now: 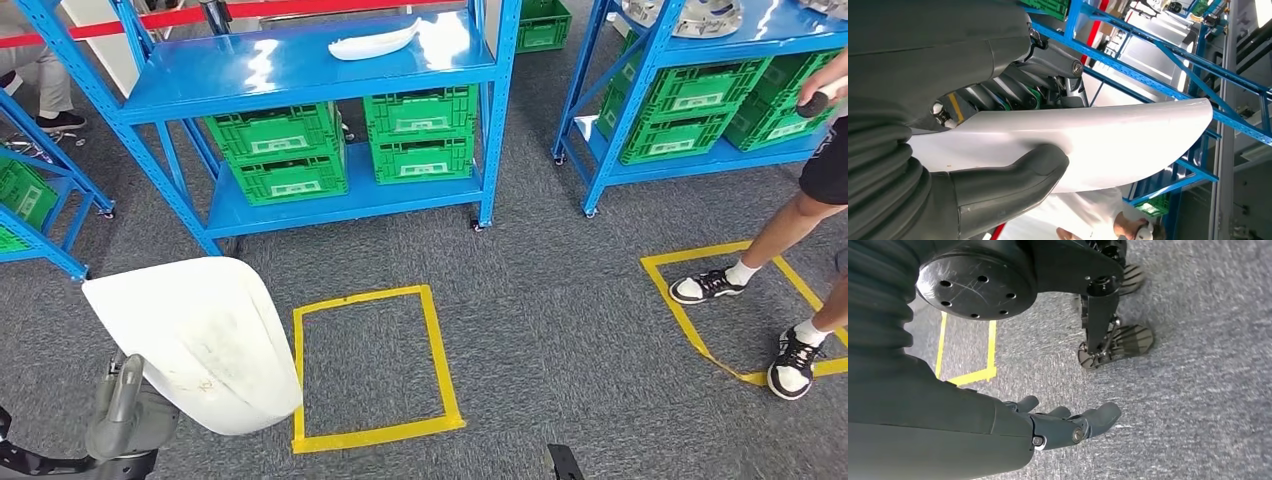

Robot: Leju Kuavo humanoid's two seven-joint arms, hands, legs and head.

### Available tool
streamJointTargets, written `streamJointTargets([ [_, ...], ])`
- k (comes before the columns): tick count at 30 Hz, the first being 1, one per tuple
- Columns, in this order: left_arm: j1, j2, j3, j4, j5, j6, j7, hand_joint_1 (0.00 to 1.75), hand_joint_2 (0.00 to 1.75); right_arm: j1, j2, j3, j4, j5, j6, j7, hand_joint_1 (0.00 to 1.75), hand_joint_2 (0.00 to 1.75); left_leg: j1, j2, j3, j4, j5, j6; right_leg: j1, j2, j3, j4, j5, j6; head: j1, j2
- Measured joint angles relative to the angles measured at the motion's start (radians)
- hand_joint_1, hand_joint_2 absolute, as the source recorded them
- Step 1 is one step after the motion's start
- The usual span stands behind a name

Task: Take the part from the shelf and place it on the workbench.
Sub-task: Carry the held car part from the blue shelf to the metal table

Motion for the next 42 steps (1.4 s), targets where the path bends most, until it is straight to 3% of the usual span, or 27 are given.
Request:
streamJointTargets([
  [1, 0.004, 0.008, 0.0, -0.002, 0.002, 0.0, -0.004, 1.75, 1.75, 0.0, 0.0, 0.0, 0.0, 0.005, 0.003, -0.004, 0.0, 1.75, 0.0, 0.0, 0.007, 0.033, 0.0, 0.0, 0.001, 0.0, -0.015, 0.002, 0.011, 0.001, 0.0, 0.0],
  [2, 0.008, 0.016, 0.0, -0.004, 0.003, 0.0, -0.008, 1.75, 1.75, 0.0, 0.001, 0.0, 0.0, 0.008, 0.005, -0.006, 0.0, 1.75, 0.0, 0.0, 0.029, 0.032, 0.02, 0.002, 0.002, -0.001, -0.031, 0.005, 0.022, 0.002, 0.0, 0.0],
  [4, 0.016, 0.024, 0.0, -0.01, 0.002, -0.001, -0.015, 1.75, 1.75, 0.0, 0.001, 0.0, 0.0, 0.013, 0.007, -0.006, 0.0, 1.75, -0.002, -0.001, 0.122, -0.074, 0.065, 0.014, 0.004, -0.001, -0.059, 0.01, 0.042, 0.006, 0.0, 0.0],
  [6, 0.02, 0.03, 0.0, -0.018, 0.002, -0.004, -0.026, 1.75, 1.75, 0.0, 0.001, 0.0, 0.0, 0.018, 0.008, -0.004, 0.0, 1.75, -0.008, -0.002, 0.226, -0.225, 0.06, 0.026, 0.006, -0.002, -0.075, 0.013, 0.061, 0.014, 0.0, 0.0],
  [8, 0.028, 0.033, 0.0, -0.022, 0.002, -0.009, -0.037, 1.75, 1.75, 0.001, 0.0, 0.0, 0.0, 0.021, 0.009, 0.0, 0.0, 1.75, -0.016, -0.002, 0.261, -0.295, 0.046, 0.034, 0.004, -0.004, -0.081, 0.008, 0.081, 0.024, 0.0, 0.0],
  [10, 0.039, 0.036, 0.0, -0.022, 0.002, -0.015, -0.046, 1.75, 1.75, 0.003, -0.005, 0.0, 0.0, 0.022, 0.01, 0.006, 0.0, 1.75, -0.013, 0.001, 0.249, -0.304, 0.062, 0.046, 0.002, -0.003, -0.087, 0.006, 0.085, 0.036, 0.0, 0.0],
  [11, 0.043, 0.037, 0.0, -0.021, 0.002, -0.018, -0.049, 1.75, 1.75, 0.005, -0.008, 0.0, 0.0, 0.022, 0.01, 0.008, 0.0, 1.75, -0.01, 0.003, 0.242, -0.306, 0.073, 0.053, 0.002, -0.001, -0.094, 0.023, 0.062, 0.043, 0.002, 0.0],
  [14, 0.047, 0.037, 0.0, -0.015, 0.01, -0.035, -0.07, 1.75, 1.75, 0.007, -0.02, 0.0, 0.0, 0.012, -0.001, 0.005, 0.0, 1.75, -0.007, 0.006, 0.205, -0.3, 0.104, 0.065, -0.002, 0.004, -0.138, 0.184, -0.076, 0.057, 0.007, 0.0],
  [15, 0.047, 0.037, 0.0, -0.009, 0.011, -0.045, -0.082, 1.75, 1.75, 0.007, -0.024, -0.002, 0.0, 0.006, -0.005, 0.0, 0.0, 1.75, -0.007, 0.007, 0.187, -0.294, 0.113, 0.065, -0.003, 0.004, -0.149, 0.244, -0.102, 0.06, 0.007, 0.0],
  [16, 0.046, 0.036, 0.0, -0.004, 0.009, -0.057, -0.093, 1.75, 1.75, 0.007, -0.029, -0.003, 0.0, 0.003, -0.007, -0.003, 0.0, 1.75, -0.007, 0.008, 0.168, -0.286, 0.121, 0.064, -0.004, 0.004, -0.148, 0.282, -0.107, 0.063, 0.007, 0.0],
  [17, 0.043, 0.032, 0.0, 0.002, 0.001, -0.066, -0.104, 1.75, 1.75, 0.008, -0.036, -0.005, 0.0, 0.007, -0.007, -0.004, 0.0, 1.75, -0.006, 0.008, 0.15, -0.278, 0.129, 0.063, -0.005, 0.004, -0.13, 0.284, -0.091, 0.064, 0.008, 0.0],
  [19, 0.038, 0.019, 0.004, 0.007, -0.019, -0.075, -0.115, 1.75, 1.75, 0.007, -0.048, -0.006, -0.001, 0.022, -0.004, 0.001, 0.0, 1.75, -0.004, 0.008, 0.117, -0.258, 0.139, 0.058, -0.006, 0.004, -0.046, 0.185, -0.049, 0.064, 0.008, 0.0],
  [21, 0.035, -0.002, 0.015, 0.005, -0.031, -0.075, -0.119, 1.75, 1.75, 0.007, -0.057, -0.006, -0.001, 0.029, -0.005, 0.006, 0.0, 1.75, -0.005, 0.008, 0.094, -0.241, 0.148, 0.048, -0.003, 0.007, 0.038, 0.059, -0.051, 0.056, 0.008, 0.0],
  [23, 0.035, -0.02, 0.024, 0.002, -0.033, -0.075, -0.119, 1.75, 1.75, 0.009, -0.062, -0.006, -0.001, 0.029, -0.005, 0.008, 0.0, 1.75, -0.007, 0.009, 0.086, -0.237, 0.161, 0.037, 0.001, 0.01, 0.061, 0.012, -0.063, 0.044, 0.009, 0.0],
  [25, 0.038, -0.03, 0.032, 0.003, -0.03, -0.075, -0.118, 1.75, 1.75, 0.012, -0.064, -0.006, -0.001, 0.03, -0.004, 0.009, 0.0, 1.75, -0.005, 0.008, 0.081, -0.237, 0.168, 0.025, 0.0, 0.008, 0.048, 0.01, -0.05, 0.03, 0.01, 0.0],
  [26, 0.04, -0.035, 0.038, 0.004, -0.024, -0.075, -0.117, 1.75, 1.75, 0.012, -0.066, -0.006, -0.001, 0.033, -0.002, 0.009, 0.0, 1.75, -0.005, 0.006, 0.074, -0.226, 0.152, 0.019, -0.002, 0.006, 0.04, 0.008, -0.04, 0.022, 0.009, 0.0],
  [28, 0.044, -0.043, 0.055, 0.006, -0.012, -0.078, -0.113, 1.75, 1.75, 0.012, -0.069, -0.005, -0.001, 0.044, 0.005, 0.011, 0.0, 1.75, -0.002, 0.002, 0.048, -0.153, 0.072, 0.01, -0.004, 0.002, 0.019, 0.005, -0.02, 0.009, 0.008, 0.0],
  [30, 0.049, -0.051, 0.072, 0.01, -0.004, -0.085, -0.11, 1.75, 1.75, 0.012, -0.074, -0.003, -0.001, 0.055, 0.009, 0.019, 0.0, 1.75, -0.001, 0.001, 0.022, -0.03, -0.015, 0.004, -0.003, 0.001, -0.007, 0.007, 0.002, 0.007, 0.006, 0.0],
  [31, 0.052, -0.056, 0.081, 0.011, -0.006, -0.089, -0.109, 1.75, 1.75, 0.013, -0.076, -0.001, -0.001, 0.06, 0.009, 0.024, 0.0, 1.75, -0.001, 0.001, 0.02, 0.018, -0.029, 0.003, -0.002, 0.0, -0.022, 0.008, 0.013, 0.007, 0.007, 0.0],
  [32, 0.054, -0.06, 0.089, 0.011, -0.009, -0.093, -0.108, 1.75, 1.75, 0.013, -0.078, 0.0, -0.001, 0.063, 0.009, 0.03, 0.0, 1.75, -0.001, 0.001, 0.03, 0.039, -0.02, 0.004, -0.001, 0.0, -0.038, 0.01, 0.025, 0.008, 0.006, 0.0],
  [33, 0.056, -0.065, 0.097, 0.01, -0.013, -0.097, -0.108, 1.75, 1.75, 0.013, -0.079, 0.002, -0.001, 0.066, 0.009, 0.034, 0.0, 1.75, -0.001, 0.001, 0.058, 0.024, 0.007, 0.007, -0.001, -0.001, -0.054, 0.012, 0.036, 0.01, 0.006, 0.0],
  [35, 0.058, -0.077, 0.115, 0.005, -0.017, -0.102, -0.105, 1.75, 1.75, 0.011, -0.083, 0.005, -0.001, 0.071, 0.012, 0.035, 0.0, 1.75, -0.002, 0.0, 0.157, -0.093, 0.05, 0.015, 0.0, -0.001, -0.08, 0.015, 0.057, 0.016, 0.006, 0.0],
  [36, 0.058, -0.084, 0.124, 0.002, -0.014, -0.104, -0.101, 1.75, 1.75, 0.011, -0.084, 0.006, -0.002, 0.074, 0.016, 0.028, 0.0, 1.75, -0.003, 0.0, 0.215, -0.175, 0.048, 0.02, 0.001, -0.001, -0.088, 0.016, 0.067, 0.02, 0.007, 0.0],
  [38, 0.06, -0.097, 0.14, 0.0, -0.005, -0.108, -0.088, 1.75, 1.75, 0.009, -0.088, 0.008, -0.002, 0.077, 0.029, -0.001, 0.0, 1.75, -0.009, -0.002, 0.277, -0.28, 0.028, 0.028, 0.001, -0.002, -0.095, 0.013, 0.089, 0.031, 0.007, 0.0],
  [40, 0.062, -0.108, 0.149, 0.002, 0.0, -0.111, -0.076, 1.75, 1.75, 0.008, -0.094, 0.01, -0.002, 0.08, 0.041, -0.027, 0.0, 1.75, -0.012, -0.001, 0.269, -0.296, 0.039, 0.041, -0.001, -0.002, -0.097, 0.005, 0.108, 0.045, 0.004, 0.0],
  [41, 0.063, -0.113, 0.152, 0.004, 0.001, -0.112, -0.074, 1.75, 1.75, 0.009, -0.096, 0.01, -0.002, 0.081, 0.044, -0.033, 0.0, 1.75, -0.011, 0.0, 0.26, -0.297, 0.05, 0.05, -0.003, -0.001, -0.102, 0.01, 0.097, 0.052, 0.003, 0.0],
  [42, 0.063, -0.118, 0.154, 0.006, 0.001, -0.112, -0.072, 1.75, 1.75, 0.009, -0.099, 0.01, -0.002, 0.082, 0.046, -0.036, 0.0, 1.75, -0.009, 0.002, 0.247, -0.298, 0.063, 0.06, -0.004, 0.001, -0.111, 0.032, 0.065, 0.059, 0.004, 0.0],
])
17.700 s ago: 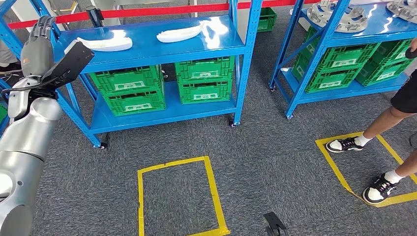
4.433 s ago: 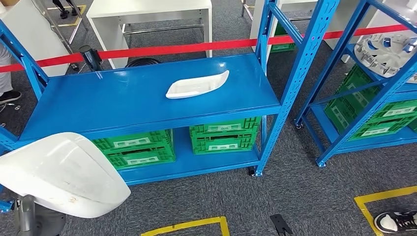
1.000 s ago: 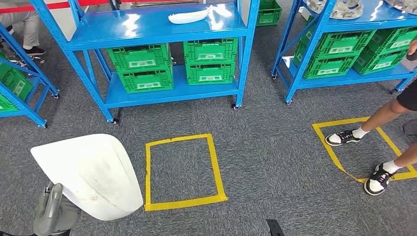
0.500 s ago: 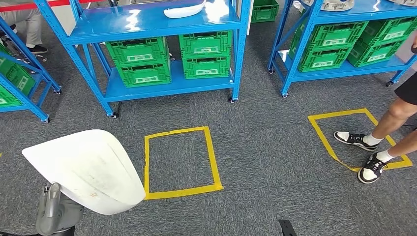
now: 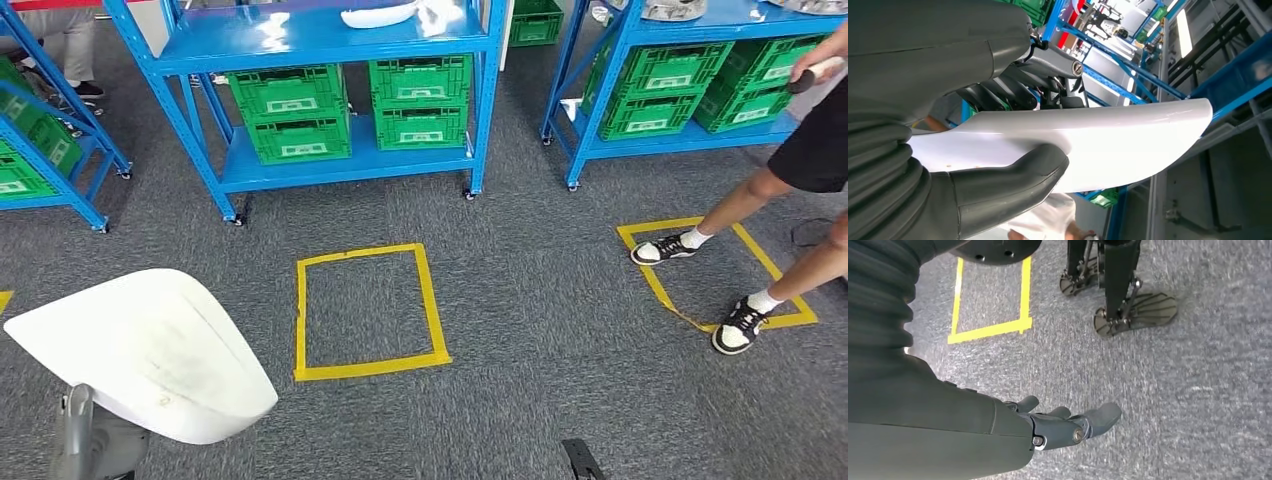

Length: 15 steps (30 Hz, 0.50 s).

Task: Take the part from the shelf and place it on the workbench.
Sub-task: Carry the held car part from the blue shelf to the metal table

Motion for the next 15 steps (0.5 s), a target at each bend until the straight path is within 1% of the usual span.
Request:
streamJointTargets([
  [1, 0.0, -0.004, 0.001, 0.001, 0.0, 0.0, 0.001, 1.75, 1.75, 0.0, -0.002, 0.0, 0.0, 0.001, 0.001, -0.002, 0.0, 1.75, 0.001, 0.001, -0.014, 0.0, 0.013, 0.007, -0.002, 0.001, -0.012, 0.042, -0.051, 0.006, 0.0, 0.0],
  [2, 0.0, -0.008, 0.002, 0.002, 0.0, 0.0, 0.002, 1.75, 1.75, 0.0, -0.003, 0.0, 0.0, 0.001, 0.001, -0.003, 0.0, 1.75, 0.001, 0.002, -0.03, 0.002, 0.026, 0.011, -0.002, 0.002, -0.027, 0.102, -0.109, 0.011, 0.001, 0.0],
  [3, 0.0, -0.011, 0.003, 0.003, 0.0, 0.0, 0.002, 1.75, 1.75, -0.001, -0.004, 0.0, 0.0, 0.001, 0.001, -0.004, 0.0, 1.75, 0.0, 0.002, -0.047, 0.005, 0.038, 0.013, -0.002, 0.002, -0.039, 0.171, -0.156, 0.015, 0.002, 0.0],
  [4, 0.0, -0.013, 0.004, 0.005, 0.0, 0.0, 0.003, 1.75, 1.75, -0.001, -0.005, 0.0, 0.0, 0.001, 0.001, -0.005, 0.0, 1.75, 0.0, 0.003, -0.064, 0.009, 0.051, 0.013, -0.002, 0.003, -0.044, 0.231, -0.178, 0.017, 0.002, 0.0],
  [5, 0.0, -0.015, 0.005, 0.007, 0.0, 0.0, 0.003, 1.75, 1.75, -0.002, -0.007, 0.0, 0.0, 0.001, 0.001, -0.006, 0.0, 1.75, -0.001, 0.003, -0.084, 0.015, 0.063, 0.012, -0.002, 0.003, -0.038, 0.269, -0.172, 0.019, 0.002, 0.0],
  [6, 0.0, -0.016, 0.007, 0.009, 0.0, 0.0, 0.004, 1.75, 1.75, -0.002, -0.008, 0.0, 0.0, 0.001, 0.0, -0.006, 0.0, 1.75, 0.0, 0.003, -0.106, 0.023, 0.075, 0.011, -0.002, 0.003, -0.017, 0.275, -0.146, 0.019, 0.002, 0.0],
  [7, 0.0, -0.017, 0.01, 0.01, 0.0, -0.001, 0.006, 1.75, 1.75, -0.003, -0.009, 0.0, 0.0, 0.001, 0.0, -0.008, 0.0, 1.75, 0.0, 0.003, -0.129, 0.033, 0.086, 0.008, -0.002, 0.003, 0.022, 0.247, -0.116, 0.018, 0.002, 0.0],
  [8, 0.0, -0.018, 0.012, 0.012, 0.0, -0.002, 0.011, 1.75, 1.75, -0.005, -0.01, 0.0, -0.001, 0.001, 0.0, -0.011, 0.0, 1.75, 0.0, 0.003, -0.15, 0.043, 0.095, 0.005, -0.002, 0.003, 0.077, 0.188, -0.1, 0.016, 0.002, 0.0],
  [9, -0.001, -0.019, 0.013, 0.013, 0.0, -0.004, 0.016, 1.75, 1.75, -0.007, -0.011, 0.0, -0.002, 0.001, 0.0, -0.013, 0.0, 1.75, -0.001, 0.004, -0.166, 0.054, 0.103, 0.0, 0.0, 0.004, 0.137, 0.108, -0.108, 0.01, 0.003, 0.0],
  [10, -0.004, -0.019, 0.014, 0.014, 0.0, -0.006, 0.021, 1.75, 1.75, -0.009, -0.011, 0.0, -0.003, -0.001, -0.002, -0.014, 0.0, 1.75, -0.002, 0.005, -0.178, 0.061, 0.111, -0.005, 0.002, 0.004, 0.185, 0.038, -0.126, 0.004, 0.003, 0.0],
  [11, -0.008, -0.02, 0.014, 0.015, -0.001, -0.007, 0.025, 1.75, 1.75, -0.011, -0.011, 0.0, -0.004, -0.005, -0.006, -0.01, 0.0, 1.75, -0.002, 0.006, -0.184, 0.064, 0.12, -0.011, 0.006, 0.005, 0.213, -0.011, -0.146, -0.004, 0.004, 0.0],
  [12, -0.015, -0.021, 0.014, 0.017, -0.005, -0.008, 0.028, 1.75, 1.75, -0.013, -0.011, 0.0, -0.005, -0.012, -0.014, 0.003, 0.0, 1.75, -0.002, 0.008, -0.188, 0.064, 0.13, -0.017, 0.009, 0.005, 0.221, -0.036, -0.155, -0.011, 0.004, 0.0],
  [13, -0.023, -0.021, 0.014, 0.018, -0.009, -0.008, 0.029, 1.75, 1.75, -0.013, -0.011, 0.0, -0.005, -0.02, -0.024, 0.022, 0.0, 1.75, -0.002, 0.008, -0.191, 0.06, 0.141, -0.023, 0.009, 0.004, 0.213, -0.038, -0.148, -0.019, 0.004, 0.0],
  [14, -0.032, -0.022, 0.014, 0.02, -0.013, -0.004, 0.029, 1.75, 1.75, -0.013, -0.009, -0.002, -0.004, -0.028, -0.035, 0.043, 0.0, 1.75, 0.0, 0.006, -0.195, 0.061, 0.14, -0.029, 0.008, 0.002, 0.203, -0.04, -0.138, -0.028, 0.005, 0.0],
  [15, -0.041, -0.022, 0.014, 0.022, -0.015, 0.003, 0.027, 1.75, 1.75, -0.013, -0.008, -0.003, -0.004, -0.035, -0.045, 0.061, 0.0, 1.75, 0.0, 0.004, -0.203, 0.073, 0.121, -0.036, 0.006, -0.001, 0.193, -0.042, -0.125, -0.036, 0.004, 0.0],
])
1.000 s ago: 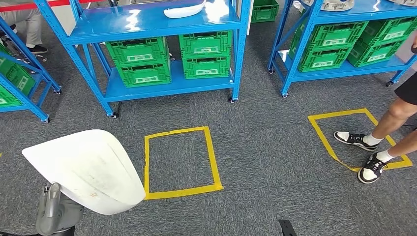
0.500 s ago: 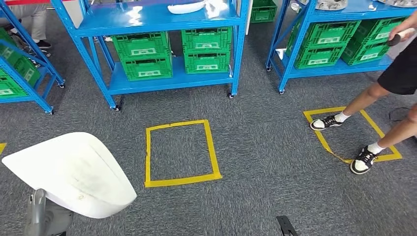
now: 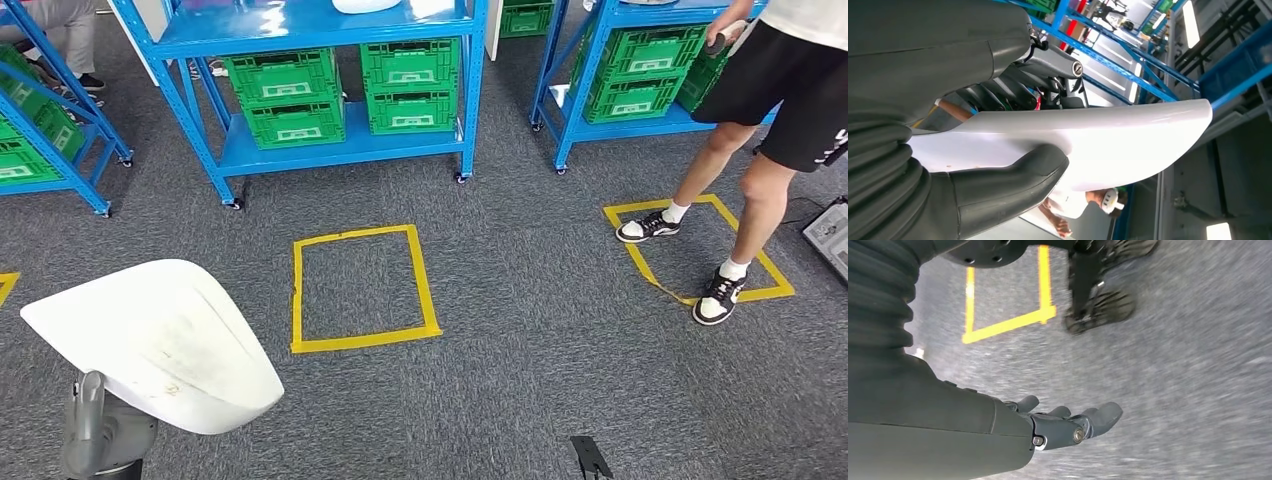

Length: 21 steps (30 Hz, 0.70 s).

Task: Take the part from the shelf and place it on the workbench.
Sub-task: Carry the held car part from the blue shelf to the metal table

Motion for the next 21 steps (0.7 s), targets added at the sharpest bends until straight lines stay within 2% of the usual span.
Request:
streamJointTargets([
  [1, -0.008, 0.0, 0.0, 0.003, 0.0, 0.009, -0.002, 1.75, 1.75, 0.0, 0.002, -0.002, 0.0, -0.004, -0.006, 0.01, 0.0, 1.75, 0.001, -0.003, -0.011, 0.029, -0.037, -0.007, -0.002, -0.003, -0.013, -0.003, 0.012, -0.008, -0.001, 0.0],
  [3, -0.021, 0.0, 0.0, 0.01, -0.006, 0.037, -0.009, 1.75, 1.75, 0.0, 0.005, -0.004, 0.0, -0.006, -0.008, 0.01, 0.0, 1.75, 0.004, -0.005, -0.039, 0.137, -0.136, -0.018, -0.003, -0.008, -0.042, -0.003, 0.036, -0.015, -0.003, 0.0],
  [4, -0.025, 0.0, 0.0, 0.014, -0.017, 0.052, -0.013, 1.75, 1.75, 0.0, 0.006, -0.004, 0.0, -0.006, -0.007, 0.004, 0.0, 1.75, 0.006, -0.005, -0.048, 0.201, -0.162, -0.022, -0.003, -0.012, -0.058, -0.002, 0.048, -0.016, -0.003, 0.0],
  [5, -0.026, 0.001, 0.0, 0.018, -0.031, 0.066, -0.018, 1.75, 1.75, 0.0, 0.007, -0.004, 0.0, -0.005, -0.006, -0.003, 0.0, 1.75, 0.008, -0.005, -0.052, 0.253, -0.163, -0.025, -0.003, -0.017, -0.074, -0.001, 0.06, -0.015, -0.003, 0.0],
  [6, -0.026, 0.001, 0.0, 0.021, -0.046, 0.076, -0.023, 1.75, 1.75, 0.0, 0.009, -0.004, 0.0, -0.003, -0.006, -0.008, 0.0, 1.75, 0.009, -0.005, -0.044, 0.279, -0.14, -0.027, -0.003, -0.024, -0.091, 0.002, 0.072, -0.013, -0.003, 0.0],
  [7, -0.026, 0.002, 0.0, 0.022, -0.058, 0.082, -0.027, 1.75, 1.75, 0.001, 0.011, -0.004, 0.0, 0.001, -0.006, -0.011, 0.0, 1.75, 0.01, -0.002, -0.022, 0.274, -0.105, -0.028, -0.003, -0.033, -0.107, 0.006, 0.082, -0.01, -0.003, 0.0],
  [8, -0.025, 0.004, 0.0, 0.021, -0.066, 0.085, -0.03, 1.75, 1.75, 0.001, 0.013, -0.004, 0.0, 0.006, -0.006, -0.011, 0.0, 1.75, 0.01, 0.007, 0.018, 0.232, -0.079, -0.027, -0.003, -0.041, -0.12, 0.011, 0.089, -0.007, -0.003, 0.0],
  [9, -0.026, 0.006, 0.0, 0.017, -0.071, 0.085, -0.03, 1.75, 1.75, 0.001, 0.016, -0.004, 0.0, 0.013, -0.006, -0.009, 0.0, 1.75, 0.009, 0.028, 0.078, 0.159, -0.077, -0.026, -0.002, -0.051, -0.13, 0.018, 0.095, -0.003, -0.003, 0.0],
  [10, -0.028, 0.007, 0.0, 0.01, -0.074, 0.085, -0.029, 1.75, 1.75, 0.001, 0.02, -0.004, 0.0, 0.02, -0.005, -0.006, 0.0, 1.75, 0.006, 0.046, 0.136, 0.077, -0.096, -0.02, 0.0, -0.06, -0.137, 0.025, 0.099, 0.001, -0.002, 0.0],
  [11, -0.03, 0.008, -0.001, 0.002, -0.075, 0.085, -0.025, 1.75, 1.75, 0.001, 0.023, -0.004, 0.0, 0.027, -0.004, -0.001, 0.0, 1.75, 0.003, 0.061, 0.178, 0.011, -0.12, -0.012, 0.002, -0.071, -0.14, 0.031, 0.103, 0.006, -0.002, 0.0],
  [12, -0.031, 0.01, -0.001, -0.006, -0.079, 0.088, -0.019, 1.75, 1.75, 0.001, 0.027, -0.004, 0.0, 0.033, -0.004, 0.002, 0.0, 1.75, 0.0, 0.066, 0.201, -0.032, -0.142, -0.003, 0.002, -0.083, -0.142, 0.034, 0.107, 0.012, -0.001, 0.0],
  [13, -0.029, 0.013, -0.002, -0.015, -0.087, 0.094, -0.012, 1.75, 1.75, 0.0, 0.03, -0.004, 0.0, 0.036, -0.002, 0.005, 0.0, 1.75, -0.002, 0.056, 0.2, -0.047, -0.147, 0.009, 0.002, -0.095, -0.142, 0.035, 0.112, 0.018, -0.001, 0.0],
  [14, -0.026, 0.017, -0.004, -0.022, -0.098, 0.102, -0.005, 1.75, 1.75, 0.0, 0.032, -0.004, 0.0, 0.04, -0.001, 0.006, 0.0, 1.75, -0.001, 0.047, 0.192, -0.047, -0.141, 0.018, -0.001, -0.097, -0.143, 0.038, 0.112, 0.025, -0.001, 0.0],
  [15, -0.022, 0.022, -0.006, -0.03, -0.11, 0.11, 0.0, 1.75, 1.75, 0.0, 0.035, -0.003, 0.0, 0.043, 0.0, 0.008, 0.0, 1.75, -0.001, 0.037, 0.186, -0.048, -0.134, 0.028, -0.003, -0.084, -0.148, 0.052, 0.1, 0.032, -0.001, 0.0],
  [16, -0.019, 0.027, -0.011, -0.036, -0.121, 0.116, 0.003, 1.75, 1.75, 0.001, 0.037, -0.002, 0.0, 0.046, 0.001, 0.009, 0.0, 1.75, 0.0, 0.027, 0.178, -0.049, -0.124, 0.036, -0.005, -0.062, -0.161, 0.086, 0.073, 0.038, -0.001, 0.0],
  [18, -0.019, 0.035, -0.021, -0.044, -0.13, 0.12, 0.003, 1.75, 1.75, 0.004, 0.041, 0.0, 0.001, 0.052, 0.002, 0.01, 0.0, 1.75, 0.0, 0.005, 0.161, -0.047, -0.108, 0.046, -0.007, -0.012, -0.208, 0.21, -0.01, 0.044, 0.0, 0.0],
  [19, -0.019, 0.038, -0.026, -0.045, -0.131, 0.122, 0.003, 1.75, 1.75, 0.006, 0.041, 0.001, 0.001, 0.054, 0.003, 0.011, 0.0, 1.75, -0.001, -0.006, 0.152, -0.045, -0.101, 0.047, -0.006, -0.002, -0.23, 0.275, -0.044, 0.045, 0.0, 0.0],
  [20, -0.018, 0.041, -0.029, -0.046, -0.131, 0.124, 0.003, 1.75, 1.75, 0.006, 0.041, 0.001, 0.001, 0.055, 0.004, 0.011, 0.0, 1.75, -0.002, -0.019, 0.144, -0.041, -0.094, 0.046, -0.005, 0.002, -0.242, 0.317, -0.062, 0.044, -0.001, 0.0],
  [21, -0.017, 0.044, -0.03, -0.046, -0.131, 0.125, 0.003, 1.75, 1.75, 0.007, 0.041, 0.001, 0.001, 0.055, 0.005, 0.011, 0.0, 1.75, -0.004, -0.031, 0.136, -0.037, -0.089, 0.045, -0.005, 0.004, -0.236, 0.323, -0.06, 0.042, -0.001, 0.0],
])
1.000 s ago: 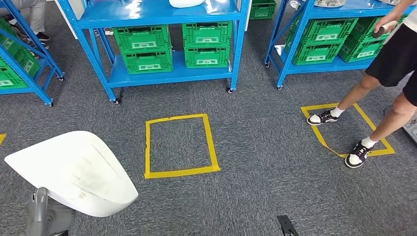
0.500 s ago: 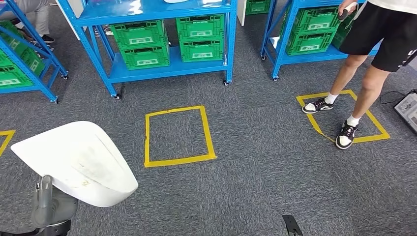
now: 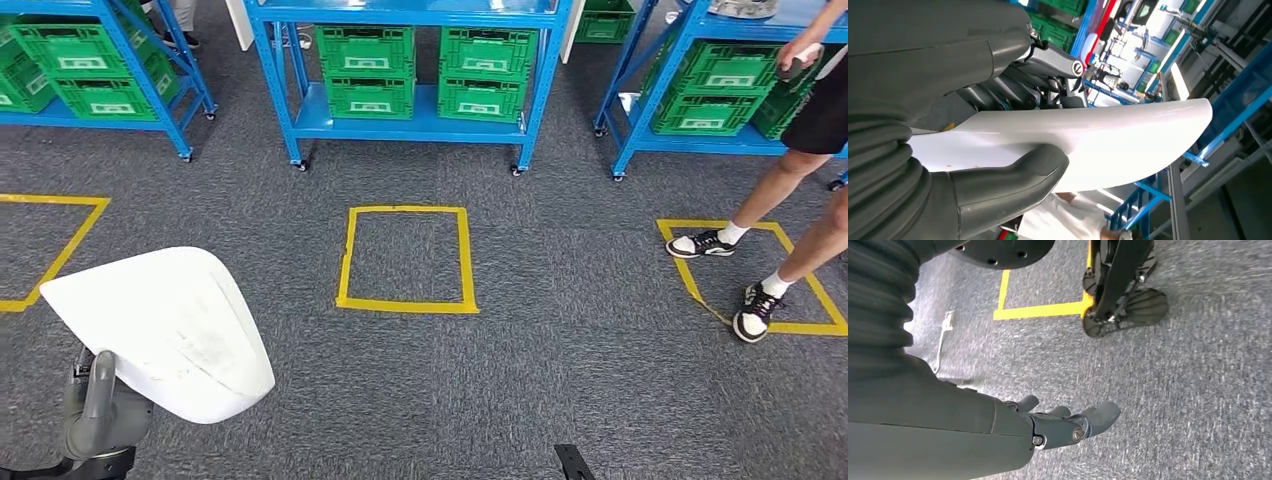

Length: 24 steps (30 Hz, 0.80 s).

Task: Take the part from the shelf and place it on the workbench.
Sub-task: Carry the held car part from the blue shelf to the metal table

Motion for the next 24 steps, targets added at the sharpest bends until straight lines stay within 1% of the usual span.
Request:
streamJointTargets([
  [1, 0.001, 0.003, -0.001, 0.0, 0.0, 0.001, 0.0, 1.75, 1.75, 0.0, 0.0, 0.0, 0.0, 0.0, 0.001, 0.0, 0.0, 1.75, -0.001, -0.013, -0.008, 0.005, 0.004, -0.002, 0.001, 0.003, 0.025, -0.033, 0.019, -0.004, 0.0, 0.0],
  [2, 0.001, 0.006, -0.002, 0.0, 0.0, 0.001, -0.001, 1.75, 1.75, 0.0, 0.0, 0.0, 0.0, 0.001, 0.001, 0.0, 0.0, 1.75, -0.001, -0.025, -0.015, 0.011, 0.006, -0.004, 0.001, 0.011, 0.065, -0.095, 0.049, -0.009, 0.0, 0.0],
  [3, 0.0, 0.009, -0.005, -0.001, 0.002, 0.001, -0.004, 1.75, 1.75, -0.001, 0.0, 0.001, 0.0, 0.002, 0.001, -0.001, 0.0, 1.75, -0.001, -0.036, -0.021, 0.016, 0.007, -0.006, 0.001, 0.032, 0.107, -0.166, 0.072, -0.015, 0.0, 0.0],
  [4, -0.002, 0.014, -0.01, 0.0, 0.008, 0.001, -0.006, 1.75, 1.75, -0.001, 0.0, 0.001, 0.0, 0.002, 0.001, -0.003, 0.0, 1.75, -0.001, -0.045, -0.028, 0.021, 0.009, -0.01, 0.001, 0.053, 0.139, -0.226, 0.087, -0.021, -0.001, 0.0],
  [5, -0.004, 0.019, -0.017, 0.001, 0.017, 0.002, -0.008, 1.75, 1.75, -0.001, 0.0, 0.002, 0.0, 0.0, 0.0, -0.006, 0.0, 1.75, 0.0, -0.054, -0.034, 0.025, 0.011, -0.015, 0.001, 0.068, 0.157, -0.263, 0.093, -0.024, 0.0, 0.0],
  [6, -0.007, 0.027, -0.025, 0.002, 0.03, 0.003, -0.009, 1.75, 1.75, -0.001, 0.001, 0.002, 0.0, -0.003, -0.001, -0.008, 0.0, 1.75, 0.001, -0.064, -0.04, 0.026, 0.015, -0.021, 0.003, 0.076, 0.163, -0.279, 0.09, -0.027, 0.0, 0.0],
  [8, -0.011, 0.045, -0.04, 0.004, 0.048, 0.004, -0.009, 1.75, 1.75, -0.002, 0.006, 0.003, 0.0, 0.001, 0.001, -0.001, 0.0, 1.75, 0.005, -0.081, -0.049, 0.024, 0.021, -0.035, 0.002, 0.055, 0.165, -0.289, 0.097, -0.034, 0.002, 0.0],
  [9, -0.012, 0.055, -0.047, 0.002, 0.051, 0.007, -0.011, 1.75, 1.75, -0.003, 0.009, 0.004, 0.0, 0.013, 0.004, 0.008, 0.0, 1.75, 0.004, -0.075, -0.055, 0.03, 0.018, -0.041, 0.0, 0.044, 0.167, -0.296, 0.101, -0.04, 0.001, 0.0],
  [10, -0.013, 0.063, -0.053, -0.002, 0.049, 0.011, -0.014, 1.75, 1.75, -0.003, 0.012, 0.008, 0.0, 0.029, 0.006, 0.018, 0.0, 1.75, 0.004, -0.057, -0.068, 0.053, 0.003, -0.046, -0.003, 0.032, 0.168, -0.302, 0.106, -0.046, -0.002, 0.0],
  [11, -0.015, 0.071, -0.058, -0.008, 0.046, 0.016, -0.017, 1.75, 1.75, -0.002, 0.014, 0.014, 0.0, 0.043, 0.006, 0.026, 0.0, 1.75, 0.005, -0.033, -0.089, 0.097, -0.024, -0.051, -0.005, 0.019, 0.169, -0.307, 0.109, -0.05, -0.004, 0.0],
  [12, -0.014, 0.076, -0.063, -0.015, 0.043, 0.022, -0.021, 1.75, 1.75, -0.001, 0.015, 0.02, 0.0, 0.053, 0.006, 0.032, 0.0, 1.75, 0.006, -0.009, -0.116, 0.157, -0.056, -0.056, -0.004, 0.006, 0.167, -0.307, 0.11, -0.052, -0.006, 0.0],
  [13, -0.011, 0.079, -0.067, -0.021, 0.04, 0.027, -0.024, 1.75, 1.75, 0.0, 0.017, 0.025, 0.0, 0.056, 0.006, 0.036, 0.0, 1.75, 0.008, 0.004, -0.145, 0.222, -0.086, -0.062, -0.004, -0.007, 0.166, -0.307, 0.11, -0.053, -0.007, 0.0],
  [14, -0.004, 0.083, -0.07, -0.026, 0.038, 0.031, -0.026, 1.75, 1.75, 0.002, 0.019, 0.027, 0.0, 0.056, 0.005, 0.037, 0.0, 1.75, 0.011, 0.01, -0.165, 0.27, -0.102, -0.067, -0.004, -0.021, 0.164, -0.305, 0.11, -0.053, -0.007, 0.0],
  [15, 0.002, 0.087, -0.072, -0.029, 0.037, 0.032, -0.029, 1.75, 1.75, 0.002, 0.02, 0.027, 0.0, 0.054, 0.004, 0.038, 0.0, 1.75, 0.014, 0.014, -0.169, 0.284, -0.099, -0.071, -0.004, -0.034, 0.163, -0.304, 0.109, -0.053, -0.008, 0.0],
  [16, 0.008, 0.091, -0.074, -0.031, 0.038, 0.033, -0.033, 1.75, 1.75, 0.003, 0.021, 0.027, 0.0, 0.052, 0.003, 0.037, 0.0, 1.75, 0.017, 0.019, -0.154, 0.261, -0.08, -0.073, -0.005, -0.046, 0.162, -0.303, 0.109, -0.052, -0.008, 0.0],
  [17, 0.01, 0.095, -0.074, -0.031, 0.039, 0.031, -0.04, 1.75, 1.75, 0.003, 0.022, 0.027, 0.0, 0.049, -0.001, 0.036, 0.0, 1.75, 0.019, 0.029, -0.121, 0.203, -0.049, -0.074, -0.005, -0.059, 0.162, -0.301, 0.108, -0.05, -0.008, 0.0],
  [18, 0.011, 0.098, -0.074, -0.031, 0.043, 0.024, -0.051, 1.75, 1.75, 0.003, 0.022, 0.027, 0.0, 0.044, -0.006, 0.036, 0.0, 1.75, 0.019, 0.05, -0.083, 0.132, -0.024, -0.074, -0.004, -0.07, 0.162, -0.299, 0.107, -0.047, -0.008, 0.0],
  [19, 0.011, 0.099, -0.074, -0.031, 0.048, 0.013, -0.065, 1.75, 1.75, 0.002, 0.021, 0.027, 0.0, 0.039, -0.01, 0.035, 0.0, 1.75, 0.017, 0.067, -0.051, 0.072, -0.005, -0.069, -0.003, -0.081, 0.162, -0.295, 0.104, -0.041, -0.007, 0.0],
  [20, 0.011, 0.099, -0.074, -0.031, 0.053, -0.001, -0.082, 1.75, 1.75, 0.002, 0.019, 0.027, 0.0, 0.041, -0.012, 0.038, 0.0, 1.75, 0.015, 0.078, -0.032, 0.033, 0.005, -0.063, 0.0, -0.09, 0.162, -0.293, 0.103, -0.035, -0.006, 0.0],
  [21, 0.013, 0.099, -0.074, -0.031, 0.052, -0.017, -0.101, 1.75, 1.75, 0.001, 0.016, 0.029, 0.0, 0.052, -0.011, 0.041, 0.0, 1.75, 0.012, 0.081, -0.028, 0.018, 0.006, -0.054, 0.002, -0.099, 0.163, -0.292, 0.103, -0.028, -0.005, 0.0],
  [22, 0.017, 0.097, -0.073, -0.033, 0.042, -0.03, -0.121, 1.75, 1.75, 0.0, 0.013, 0.034, 0.0, 0.07, -0.01, 0.044, 0.0, 1.75, 0.01, 0.069, -0.032, 0.019, 0.009, -0.045, 0.003, -0.108, 0.164, -0.292, 0.103, -0.022, -0.005, 0.0],
  [23, 0.025, 0.093, -0.071, -0.038, 0.027, -0.038, -0.142, 1.75, 1.75, 0.0, 0.01, 0.041, -0.001, 0.088, -0.009, 0.043, 0.0, 1.75, 0.011, 0.058, -0.033, 0.018, 0.012, -0.038, 0.001, -0.111, 0.165, -0.291, 0.102, -0.015, -0.005, 0.0],
  [24, 0.033, 0.087, -0.068, -0.045, 0.01, -0.043, -0.161, 1.75, 1.75, -0.001, 0.006, 0.049, -0.001, 0.1, -0.009, 0.039, 0.0, 1.75, 0.011, 0.049, -0.034, 0.016, 0.015, -0.031, -0.002, -0.1, 0.164, -0.285, 0.096, -0.008, -0.005, 0.0],
])
